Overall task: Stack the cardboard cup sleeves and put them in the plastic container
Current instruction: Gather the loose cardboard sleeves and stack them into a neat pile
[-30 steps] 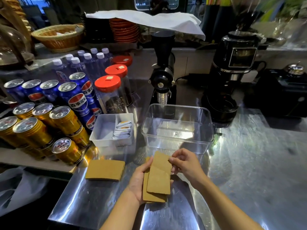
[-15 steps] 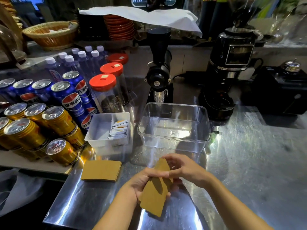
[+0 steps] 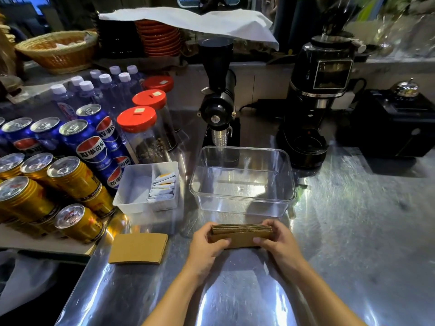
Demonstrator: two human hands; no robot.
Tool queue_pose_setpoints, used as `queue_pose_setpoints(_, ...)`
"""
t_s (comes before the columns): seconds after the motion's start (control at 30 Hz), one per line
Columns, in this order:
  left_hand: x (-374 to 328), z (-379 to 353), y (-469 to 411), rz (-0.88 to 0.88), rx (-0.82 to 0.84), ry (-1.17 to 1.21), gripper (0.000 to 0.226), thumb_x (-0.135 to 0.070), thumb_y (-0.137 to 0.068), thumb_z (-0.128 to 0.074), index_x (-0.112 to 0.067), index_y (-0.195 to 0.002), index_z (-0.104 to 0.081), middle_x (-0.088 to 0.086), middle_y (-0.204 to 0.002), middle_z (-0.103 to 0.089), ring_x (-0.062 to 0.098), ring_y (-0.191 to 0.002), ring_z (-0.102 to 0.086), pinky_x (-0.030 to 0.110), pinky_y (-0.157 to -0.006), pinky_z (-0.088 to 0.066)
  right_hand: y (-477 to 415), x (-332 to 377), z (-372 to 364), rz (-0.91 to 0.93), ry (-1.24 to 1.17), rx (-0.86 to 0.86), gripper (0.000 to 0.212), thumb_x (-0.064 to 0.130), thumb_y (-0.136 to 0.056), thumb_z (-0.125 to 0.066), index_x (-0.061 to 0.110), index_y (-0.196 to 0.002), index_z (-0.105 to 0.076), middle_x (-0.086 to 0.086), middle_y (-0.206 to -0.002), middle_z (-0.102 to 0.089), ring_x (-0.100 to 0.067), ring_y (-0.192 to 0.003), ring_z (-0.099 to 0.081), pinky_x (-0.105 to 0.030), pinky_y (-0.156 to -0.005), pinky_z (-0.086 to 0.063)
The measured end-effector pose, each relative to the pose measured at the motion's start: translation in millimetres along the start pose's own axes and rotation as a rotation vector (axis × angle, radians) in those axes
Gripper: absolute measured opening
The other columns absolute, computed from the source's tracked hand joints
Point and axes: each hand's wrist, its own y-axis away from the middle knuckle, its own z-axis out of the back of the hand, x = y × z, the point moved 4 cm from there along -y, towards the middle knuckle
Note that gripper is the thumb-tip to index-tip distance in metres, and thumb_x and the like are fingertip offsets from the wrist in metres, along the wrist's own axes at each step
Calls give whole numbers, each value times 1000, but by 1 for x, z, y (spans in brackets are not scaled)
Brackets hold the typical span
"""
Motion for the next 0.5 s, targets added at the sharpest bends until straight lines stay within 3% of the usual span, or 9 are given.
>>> queue_pose_setpoints(0.07, 11, -5, 1, -26, -13, 104, 15, 0, -76, -66, -9, -88, -62, 3, -78, -67, 15, -79, -62, 26, -70, -53, 3, -8, -4, 1, -27, -39, 30, -4, -73, -69, 24, -81, -60, -2, -75, -59, -13, -73, -57, -27, -67, -50)
queue_pose_setpoints(0.13, 19, -12, 3, 27, -29, 313, 16, -15, -74, -71, -14, -86, -60, 0, -76, -66, 14, -77, -62, 24, -63, -52, 7, -9, -15, -8, -62, -31, 21, 22, -71, -75, 23, -85, -60, -1, -78, -60, -18, -78, -56, -36, -72, -45)
queue_pose_setpoints(0.23, 27, -17, 0, 27, -167, 339, 18, -34, -81, -61, -18, -74, -57, -8, -64, -62, 6, -65, -59, 17, -58, -48, 8, -5, -24, 22, -76, -140, 24, 44, -73, -67, 22, -74, -58, 5, -69, -54, -16, -72, -47, -34, -70, -36)
queue_pose_setpoints(0.3, 27, -17, -2, -24, -288, 254, 26, -33, -87, -54, -19, -66, -56, -9, -59, -58, 1, -57, -55, 11, -54, -44, 8, -5, -25, 43, -71, -223, 21, 39, -81, -59, 22, -68, -57, 9, -64, -50, -14, -69, -43, -32, -68, -32)
queue_pose_setpoints(0.37, 26, -18, -3, -69, -367, 218, 26, -24, -92, -50, -16, -69, -59, -5, -65, -61, 4, -61, -56, 9, -56, -44, 9, -6, -26, 69, -32, -262, 20, 27, -88, -55, 21, -70, -58, 13, -62, -52, -8, -66, -46, -31, -68, -34)
queue_pose_setpoints(0.5, 25, -19, -6, -106, -374, 225, 21, -13, -92, -47, -17, -77, -61, -1, -79, -64, 7, -73, -58, 14, -68, -46, 9, -3, -31, 115, 30, -325, 19, 14, -92, -49, 17, -75, -58, 8, -69, -55, 2, -61, -49, -14, -62, -40)
